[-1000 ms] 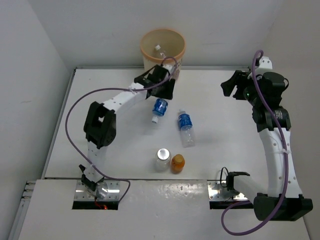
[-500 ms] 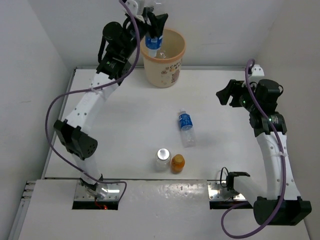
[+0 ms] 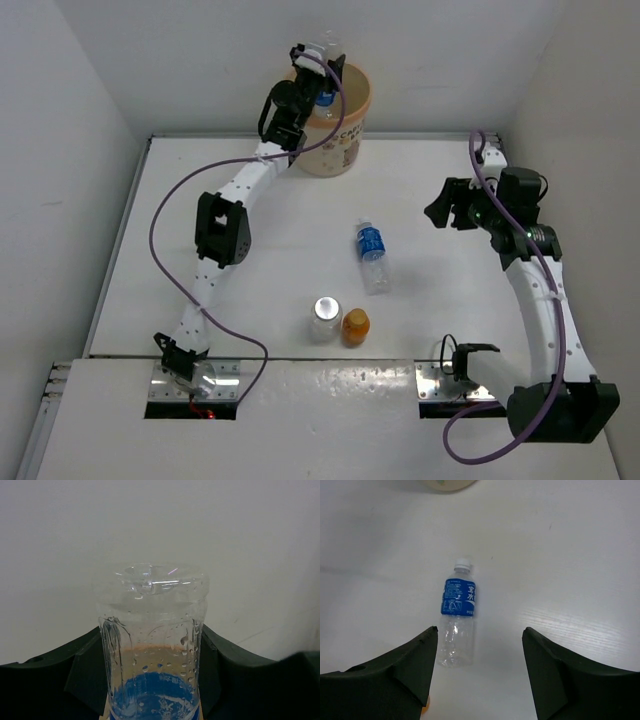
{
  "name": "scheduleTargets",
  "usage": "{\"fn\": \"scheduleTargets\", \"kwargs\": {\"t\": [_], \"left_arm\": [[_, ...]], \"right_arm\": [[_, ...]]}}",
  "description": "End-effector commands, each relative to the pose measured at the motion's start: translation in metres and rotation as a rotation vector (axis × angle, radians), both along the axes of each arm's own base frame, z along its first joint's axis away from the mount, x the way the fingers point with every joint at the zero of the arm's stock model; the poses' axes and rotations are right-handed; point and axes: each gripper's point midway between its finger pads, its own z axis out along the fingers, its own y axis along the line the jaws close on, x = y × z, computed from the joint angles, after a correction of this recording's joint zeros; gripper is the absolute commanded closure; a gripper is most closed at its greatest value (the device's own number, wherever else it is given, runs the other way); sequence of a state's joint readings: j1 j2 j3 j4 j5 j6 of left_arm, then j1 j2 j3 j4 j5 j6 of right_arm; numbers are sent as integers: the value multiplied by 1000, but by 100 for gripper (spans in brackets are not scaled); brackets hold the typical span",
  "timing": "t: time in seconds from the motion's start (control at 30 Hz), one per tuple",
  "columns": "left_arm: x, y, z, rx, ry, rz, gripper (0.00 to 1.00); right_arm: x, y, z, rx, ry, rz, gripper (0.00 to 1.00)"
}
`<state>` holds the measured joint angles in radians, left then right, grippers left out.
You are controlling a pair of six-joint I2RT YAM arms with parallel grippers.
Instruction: Put the plastic bottles in the bin
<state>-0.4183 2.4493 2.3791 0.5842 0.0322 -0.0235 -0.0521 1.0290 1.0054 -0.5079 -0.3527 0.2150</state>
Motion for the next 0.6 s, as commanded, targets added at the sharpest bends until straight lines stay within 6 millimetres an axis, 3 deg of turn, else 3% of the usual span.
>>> {"fn": "scheduleTargets", "kwargs": {"t": [0.0, 0.07, 0.13, 0.17, 0.23, 0.33, 0.47, 0.5, 0.57], "left_arm": [[-14, 25, 66, -71, -197, 83, 80], [-7, 22, 48, -54, -161, 82, 77], [-9, 24, 49, -47, -169, 89, 67], [-7, 25, 46, -55, -153, 94, 31], [-6, 35, 47, -95, -122, 104, 0], [-10, 43, 64, -105, -144, 113, 0], [-33, 60, 118, -120, -222, 105, 0], [-51, 67, 145, -131, -247, 105, 0], [-57, 79, 149, -109, -184, 127, 0]], "right_arm": [[-1, 1, -12, -24, 23, 32, 33], [-1, 1, -18, -23, 37, 34, 31], [0, 3, -23, -20, 51, 41, 30], [1, 3, -28, -17, 63, 41, 30], [3, 5, -30, -6, 71, 42, 29], [7, 9, -36, -4, 92, 55, 29], [17, 22, -49, -21, 140, 83, 32], [16, 28, -52, -38, 152, 103, 32], [20, 42, -60, -51, 182, 141, 32]]}}
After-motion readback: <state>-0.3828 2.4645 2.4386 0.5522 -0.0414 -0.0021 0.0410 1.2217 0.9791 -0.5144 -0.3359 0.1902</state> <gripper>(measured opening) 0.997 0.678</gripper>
